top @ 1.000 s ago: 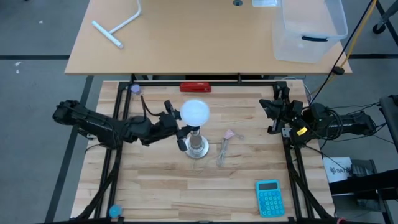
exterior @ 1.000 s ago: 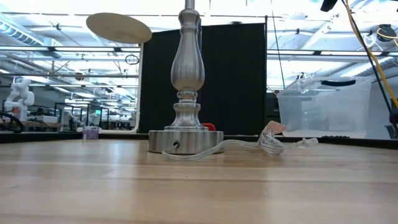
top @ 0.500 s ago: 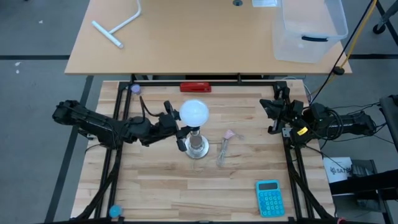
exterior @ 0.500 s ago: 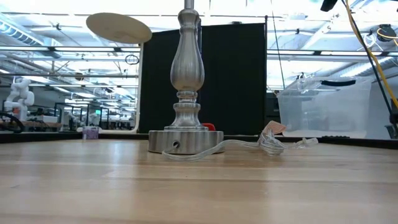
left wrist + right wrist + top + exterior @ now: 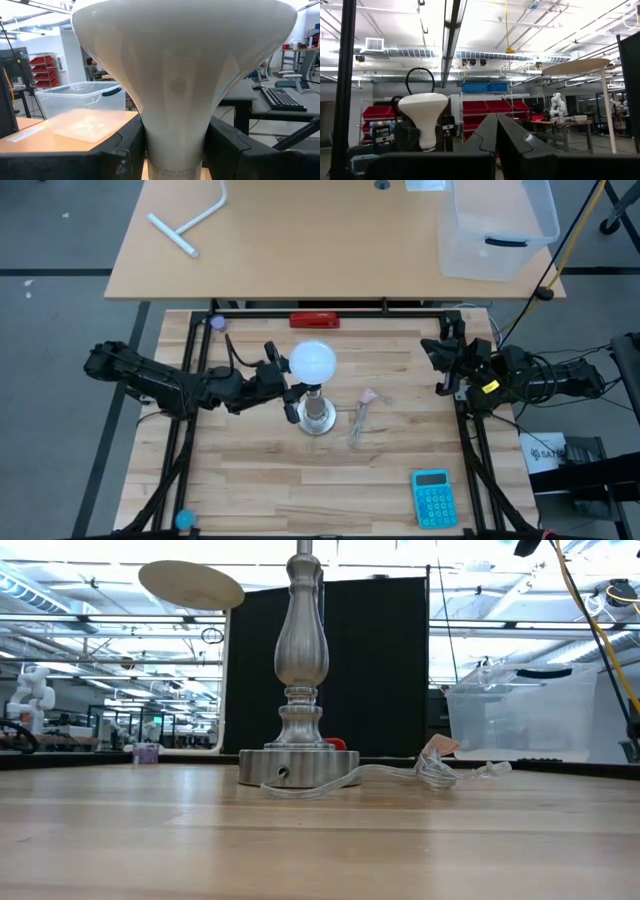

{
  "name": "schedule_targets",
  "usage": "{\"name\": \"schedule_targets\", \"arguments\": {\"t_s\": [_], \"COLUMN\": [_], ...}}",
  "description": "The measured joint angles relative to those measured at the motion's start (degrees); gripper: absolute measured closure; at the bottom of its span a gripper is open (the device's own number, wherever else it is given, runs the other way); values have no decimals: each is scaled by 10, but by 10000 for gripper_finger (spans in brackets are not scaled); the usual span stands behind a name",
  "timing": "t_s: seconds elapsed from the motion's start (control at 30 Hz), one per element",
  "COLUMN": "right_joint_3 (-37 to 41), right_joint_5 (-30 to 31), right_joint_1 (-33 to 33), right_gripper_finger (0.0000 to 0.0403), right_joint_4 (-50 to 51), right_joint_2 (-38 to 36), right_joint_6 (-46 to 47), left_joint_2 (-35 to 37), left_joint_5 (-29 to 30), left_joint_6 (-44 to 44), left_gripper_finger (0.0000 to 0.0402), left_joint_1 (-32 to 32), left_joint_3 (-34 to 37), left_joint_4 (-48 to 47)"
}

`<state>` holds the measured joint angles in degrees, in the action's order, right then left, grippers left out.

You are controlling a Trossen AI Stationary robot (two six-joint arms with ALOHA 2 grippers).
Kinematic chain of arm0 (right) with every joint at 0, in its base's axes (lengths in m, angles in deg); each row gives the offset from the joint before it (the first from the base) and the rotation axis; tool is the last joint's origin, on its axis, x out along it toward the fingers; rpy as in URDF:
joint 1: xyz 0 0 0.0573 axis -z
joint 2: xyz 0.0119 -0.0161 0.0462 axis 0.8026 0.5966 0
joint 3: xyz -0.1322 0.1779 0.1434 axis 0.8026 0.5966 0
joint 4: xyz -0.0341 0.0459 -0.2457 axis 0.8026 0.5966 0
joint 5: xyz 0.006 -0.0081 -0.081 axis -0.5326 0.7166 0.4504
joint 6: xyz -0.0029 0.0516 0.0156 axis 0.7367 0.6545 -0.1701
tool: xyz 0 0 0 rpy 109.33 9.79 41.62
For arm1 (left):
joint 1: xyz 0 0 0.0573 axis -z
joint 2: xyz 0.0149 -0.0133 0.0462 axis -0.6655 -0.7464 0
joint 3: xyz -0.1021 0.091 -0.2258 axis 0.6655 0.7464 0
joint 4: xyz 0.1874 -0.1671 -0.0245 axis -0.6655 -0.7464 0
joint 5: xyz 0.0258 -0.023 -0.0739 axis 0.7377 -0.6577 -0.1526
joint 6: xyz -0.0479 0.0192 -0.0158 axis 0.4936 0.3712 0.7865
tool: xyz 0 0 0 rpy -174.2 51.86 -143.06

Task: Screw lightbulb
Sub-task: Insert the white lightbulb into the silver lamp

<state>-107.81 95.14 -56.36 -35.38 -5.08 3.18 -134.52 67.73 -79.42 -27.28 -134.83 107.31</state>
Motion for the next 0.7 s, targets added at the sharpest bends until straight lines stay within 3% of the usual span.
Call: {"name": "schedule_targets", "arguments": {"t_s": [0.23, 0.37, 0.7], "right_joint_3": [0, -6, -186], "right_joint_5": [5, 1, -98], "right_joint_1": [0, 0, 0], "right_gripper_finger": [403, 403, 403], "right_joint_4": [2, -12, 138], "right_joint_2": [5, 14, 173], "right_joint_6": [65, 53, -35], "left_joint_2": [0, 0, 0], "left_joint_5": [0, 0, 0], "left_joint_6": [2, 3, 16], "left_gripper_finger": [244, 244, 243], "left_joint_1": [3, 3, 4], "left_joint_3": [0, 0, 1], "left_joint_4": [0, 0, 0]}}
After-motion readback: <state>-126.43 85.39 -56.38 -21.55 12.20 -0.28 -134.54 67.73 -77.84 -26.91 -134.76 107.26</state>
